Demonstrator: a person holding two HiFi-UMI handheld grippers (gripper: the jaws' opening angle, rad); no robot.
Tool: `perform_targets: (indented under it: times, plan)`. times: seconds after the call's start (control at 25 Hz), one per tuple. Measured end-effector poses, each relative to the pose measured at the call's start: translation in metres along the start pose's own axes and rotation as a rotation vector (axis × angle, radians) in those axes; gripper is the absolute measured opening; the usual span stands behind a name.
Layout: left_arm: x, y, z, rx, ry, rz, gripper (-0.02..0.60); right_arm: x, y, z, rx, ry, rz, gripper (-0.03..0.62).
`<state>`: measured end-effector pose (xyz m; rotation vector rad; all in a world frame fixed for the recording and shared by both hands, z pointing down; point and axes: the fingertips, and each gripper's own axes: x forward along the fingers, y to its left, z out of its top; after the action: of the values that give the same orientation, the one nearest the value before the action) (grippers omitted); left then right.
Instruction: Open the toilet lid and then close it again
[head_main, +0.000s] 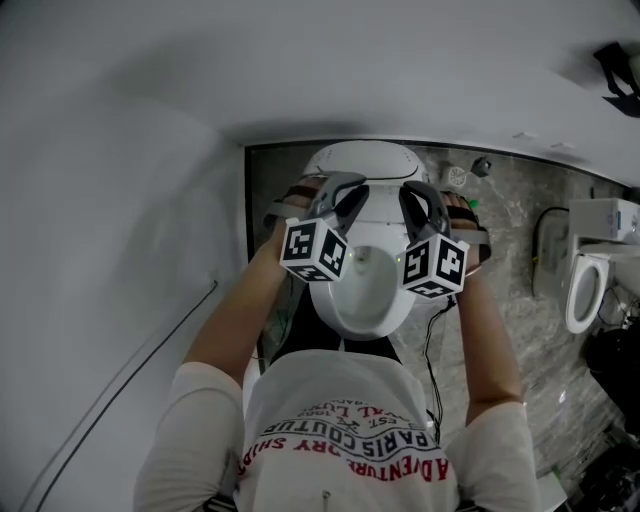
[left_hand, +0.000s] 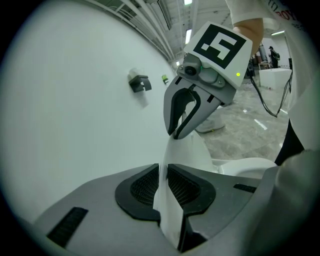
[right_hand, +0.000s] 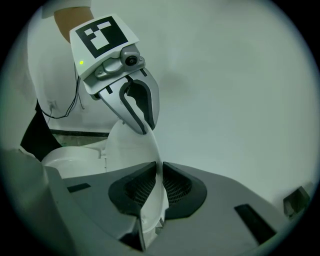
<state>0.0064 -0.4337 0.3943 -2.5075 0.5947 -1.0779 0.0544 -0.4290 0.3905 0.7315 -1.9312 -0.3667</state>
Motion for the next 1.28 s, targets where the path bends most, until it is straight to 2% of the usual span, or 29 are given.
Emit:
perform_targets:
  times: [0.44,0.68,0.76,0.96,1.08,1.28]
  plan:
    - [0.019,0.02,-0.01,-0.043,-0.021,-0.023,0.066,0.024,-0.018,-0.002,0.034,0.013,0.035,0.035]
    - [0.015,0.022,-0.008,-0.067,-0.012,0.028,0.075,0.021,-0.017,0.0,0.06,0.006,0.03,0.035]
    - [0.008,0.026,0.001,-0.112,-0.048,0.056,0.109,0.018,-0.015,0.0,0.077,0.004,0.03,0.036]
    - [-0.016,0.033,0.023,-0.21,-0.103,0.091,0.115,-0.004,-0.011,0.006,0.143,-0.053,0.042,0.037]
    - [-0.033,0.034,0.032,-0.277,-0.137,0.12,0.114,-0.029,-0.021,0.016,0.251,-0.142,0.01,0.035]
    - [-0.076,0.024,0.048,-0.429,-0.204,0.203,0.103,-0.078,-0.024,0.023,0.451,-0.234,-0.056,0.035]
